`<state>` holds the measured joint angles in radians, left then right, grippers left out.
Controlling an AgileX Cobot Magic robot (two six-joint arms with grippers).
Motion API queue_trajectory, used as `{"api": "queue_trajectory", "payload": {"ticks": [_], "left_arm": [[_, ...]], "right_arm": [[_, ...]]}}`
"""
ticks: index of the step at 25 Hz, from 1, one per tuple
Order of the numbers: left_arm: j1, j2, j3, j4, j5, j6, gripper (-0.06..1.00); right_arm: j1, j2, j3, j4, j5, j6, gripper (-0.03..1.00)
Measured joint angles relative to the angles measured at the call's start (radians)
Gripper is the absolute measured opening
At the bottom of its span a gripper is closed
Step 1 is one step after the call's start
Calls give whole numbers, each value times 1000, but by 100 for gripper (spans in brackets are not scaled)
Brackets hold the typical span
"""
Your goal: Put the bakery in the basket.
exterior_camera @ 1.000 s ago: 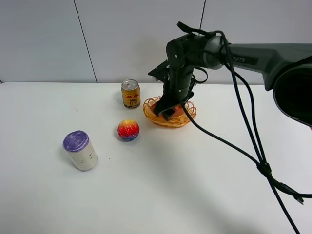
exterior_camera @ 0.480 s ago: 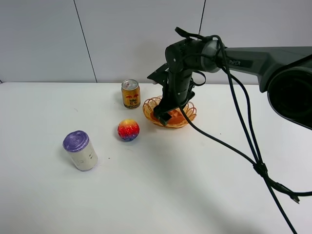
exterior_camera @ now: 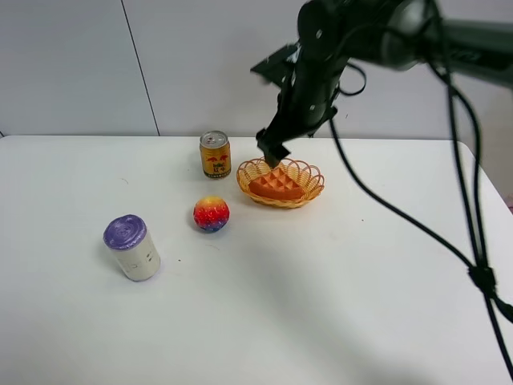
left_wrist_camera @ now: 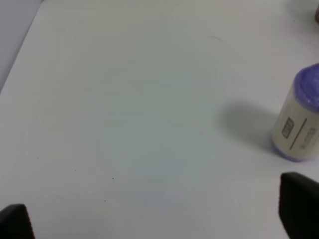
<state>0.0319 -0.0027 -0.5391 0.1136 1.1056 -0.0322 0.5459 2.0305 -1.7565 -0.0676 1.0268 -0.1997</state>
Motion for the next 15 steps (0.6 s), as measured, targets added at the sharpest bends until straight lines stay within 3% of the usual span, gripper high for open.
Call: {"api": "queue_trajectory", "payload": {"ticks": [7,15], "left_arm": [[0,0,0,0,0,0,100],[0,0,0,0,0,0,100]], "right_arm": [[-134,-398,74,-8,26,88,88],[-383,-929,576,8,-83,173,88]]}}
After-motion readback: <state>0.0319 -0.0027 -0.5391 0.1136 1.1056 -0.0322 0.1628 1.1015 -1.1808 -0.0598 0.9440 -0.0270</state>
